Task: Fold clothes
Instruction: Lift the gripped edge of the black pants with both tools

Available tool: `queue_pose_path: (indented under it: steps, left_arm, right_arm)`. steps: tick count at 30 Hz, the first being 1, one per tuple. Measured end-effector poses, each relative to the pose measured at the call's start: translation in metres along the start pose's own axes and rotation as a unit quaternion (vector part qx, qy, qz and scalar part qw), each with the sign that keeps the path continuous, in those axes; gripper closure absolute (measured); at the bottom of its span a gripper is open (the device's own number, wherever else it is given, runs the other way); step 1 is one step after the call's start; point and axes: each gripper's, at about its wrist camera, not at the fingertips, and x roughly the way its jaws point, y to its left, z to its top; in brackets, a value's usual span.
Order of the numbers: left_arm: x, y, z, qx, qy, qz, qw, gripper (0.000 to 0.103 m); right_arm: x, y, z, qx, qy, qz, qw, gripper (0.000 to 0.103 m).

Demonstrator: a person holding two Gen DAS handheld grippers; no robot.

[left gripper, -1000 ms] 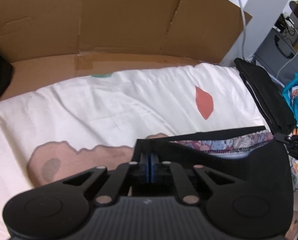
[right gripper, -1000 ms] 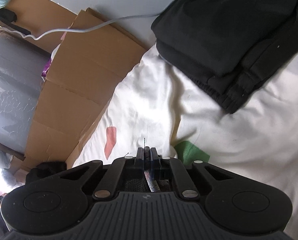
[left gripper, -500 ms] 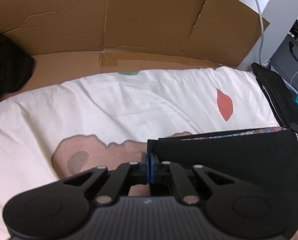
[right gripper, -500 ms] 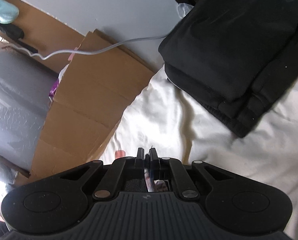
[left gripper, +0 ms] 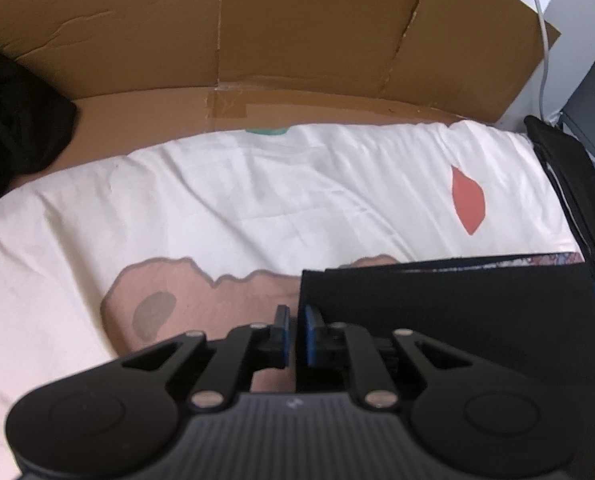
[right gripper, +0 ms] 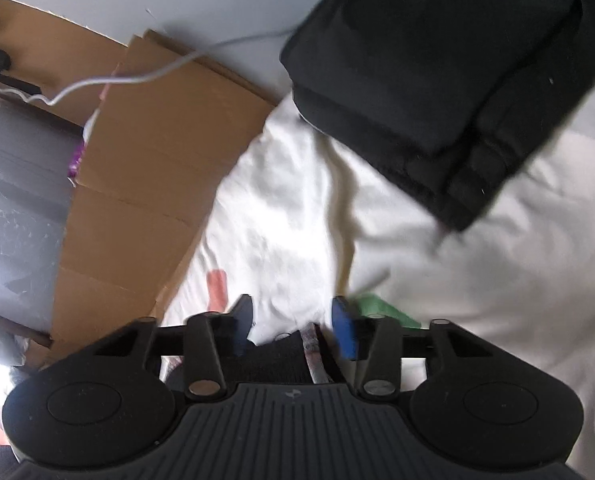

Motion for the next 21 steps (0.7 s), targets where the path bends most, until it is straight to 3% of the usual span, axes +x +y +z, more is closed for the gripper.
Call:
queue_pose_path:
  steps: [2, 8, 10, 11, 13, 14, 15, 16, 17, 19, 21]
  left_arm:
    - [-0.003, 0.001, -0.002, -0.002, -0.001, 0.005, 1.0000, 0.087]
    - [-0.005, 0.000, -0.002, 0.000, 0.004, -0.010, 0.9999, 0.077]
    - [-0.002, 0.000, 0.000, -0.015, 0.005, -0.014, 0.9998, 0.065]
    - [0.000, 0.004, 0.001, -0.038, 0.004, -0.024, 0.9990, 0.064]
    - [0.005, 0.006, 0.001, -0.059, 0.003, -0.030, 0.9978, 0.064]
    - [0.007, 0.005, 0.001, -0.055, 0.004, -0.028, 0.9981, 0.064]
    - [0.009, 0.003, 0.000, -0.051, 0.004, -0.027, 0.9983, 0.064]
    - [0.011, 0.002, -0.001, -0.046, 0.004, -0.027, 0.9986, 0.066]
    - [0.011, 0.002, -0.001, -0.047, 0.002, -0.029, 0.9985, 0.069]
    - [0.012, 0.001, -0.001, -0.044, 0.002, -0.042, 0.9981, 0.093]
    - [0.010, -0.004, 0.000, -0.024, -0.004, -0.030, 0.9993, 0.098]
  right_arm:
    - [0.002, 0.003, -0.002, -0.007, 0.010, -0.003, 1.000, 0.048]
    - [0.019, 0.002, -0.013, -0.022, 0.056, -0.033, 0.998, 0.048]
    - [0.023, -0.001, -0.014, -0.016, 0.063, -0.030, 0.997, 0.048]
    - [0.024, -0.002, -0.015, -0.013, 0.065, -0.025, 0.997, 0.048]
    - [0.025, -0.002, -0.015, -0.011, 0.069, -0.013, 0.997, 0.052]
    - [0.024, 0.000, -0.015, -0.014, 0.071, -0.008, 0.997, 0.064]
    - [0.024, 0.001, -0.015, -0.019, 0.071, -0.003, 0.997, 0.074]
    - [0.024, 0.003, -0.015, -0.027, 0.071, 0.000, 0.997, 0.094]
    - [0.023, 0.006, -0.014, -0.036, 0.069, 0.002, 0.997, 0.096]
    - [0.018, 0.009, -0.013, -0.047, 0.052, 0.002, 0.998, 0.097]
    - [0.011, 0.009, -0.009, -0.049, 0.031, 0.001, 0.998, 0.098]
